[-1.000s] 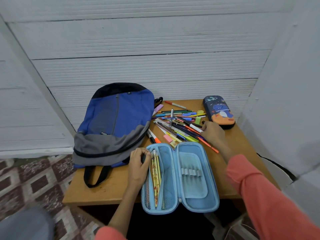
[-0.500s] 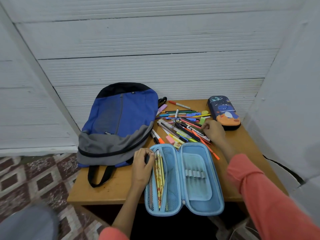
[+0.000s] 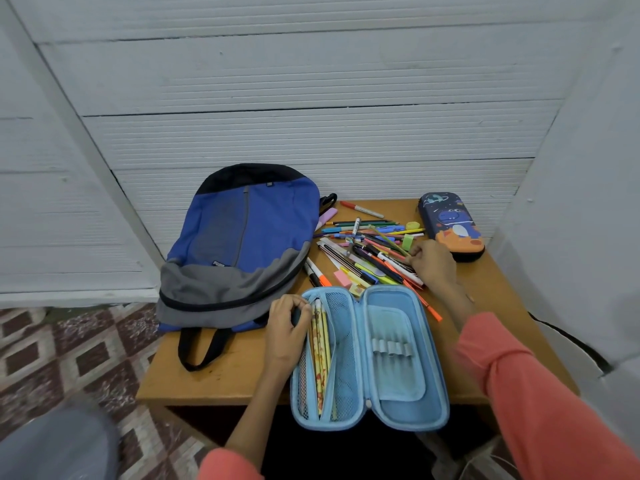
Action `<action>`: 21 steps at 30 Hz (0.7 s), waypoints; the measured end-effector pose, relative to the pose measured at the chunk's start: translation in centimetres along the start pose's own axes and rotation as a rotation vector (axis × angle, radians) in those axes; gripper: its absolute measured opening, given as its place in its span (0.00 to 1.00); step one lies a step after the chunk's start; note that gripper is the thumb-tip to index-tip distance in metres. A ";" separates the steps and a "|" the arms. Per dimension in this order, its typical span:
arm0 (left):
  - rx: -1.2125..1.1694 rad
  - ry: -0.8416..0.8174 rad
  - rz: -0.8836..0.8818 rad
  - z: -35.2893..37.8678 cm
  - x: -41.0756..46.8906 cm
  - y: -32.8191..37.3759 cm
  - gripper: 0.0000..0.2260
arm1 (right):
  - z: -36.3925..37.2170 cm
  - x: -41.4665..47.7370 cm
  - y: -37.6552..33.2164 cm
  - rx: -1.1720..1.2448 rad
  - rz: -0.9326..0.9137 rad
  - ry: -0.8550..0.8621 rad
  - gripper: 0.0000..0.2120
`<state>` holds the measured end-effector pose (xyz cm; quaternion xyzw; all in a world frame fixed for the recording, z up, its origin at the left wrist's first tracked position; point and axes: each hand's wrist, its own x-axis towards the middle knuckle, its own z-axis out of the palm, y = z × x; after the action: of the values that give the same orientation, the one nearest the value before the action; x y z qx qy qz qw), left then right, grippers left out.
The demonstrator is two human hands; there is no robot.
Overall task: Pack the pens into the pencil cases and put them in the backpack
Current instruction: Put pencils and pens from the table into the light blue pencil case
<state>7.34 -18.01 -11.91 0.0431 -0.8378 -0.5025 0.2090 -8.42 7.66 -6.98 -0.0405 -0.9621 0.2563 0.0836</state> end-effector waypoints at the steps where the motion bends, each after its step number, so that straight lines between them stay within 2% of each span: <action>1: 0.002 0.000 0.002 0.0 0.0 0.0 0.07 | -0.2 -0.1 -0.3 0.061 -0.009 0.030 0.04; 4: 0.008 -0.003 0.007 -0.1 0.0 0.0 0.06 | -0.9 -0.9 -2.3 0.327 -0.033 0.031 0.06; 6: 0.008 -0.005 0.007 0.0 0.0 0.0 0.06 | -1.5 -2.2 -4.3 0.541 -0.019 -0.072 0.09; 9: 0.018 -0.005 0.016 0.0 0.0 -0.2 0.06 | -2.1 -5.5 -7.7 0.779 -0.017 -0.337 0.26; 12: 0.035 -0.002 0.029 0.0 0.0 -0.3 0.06 | -1.7 -8.6 -9.6 0.796 -0.020 -0.597 0.49; 13: 0.040 -0.002 0.032 0.0 0.1 -0.3 0.05 | -1.4 -9.4 -10.0 0.774 -0.035 -0.655 0.54; 17: 0.045 0.002 0.046 0.0 0.1 -0.4 0.06 | -0.4 -11.0 -10.6 0.656 -0.105 -0.800 0.58; 21: 0.034 0.013 0.065 0.0 0.0 -0.5 0.06 | 0.0 -11.5 -10.6 0.606 -0.126 -0.839 0.60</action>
<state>7.23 -18.22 -12.34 0.0228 -0.8459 -0.4808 0.2297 2.55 -2.89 -3.33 0.1496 -0.7961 0.5120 -0.2859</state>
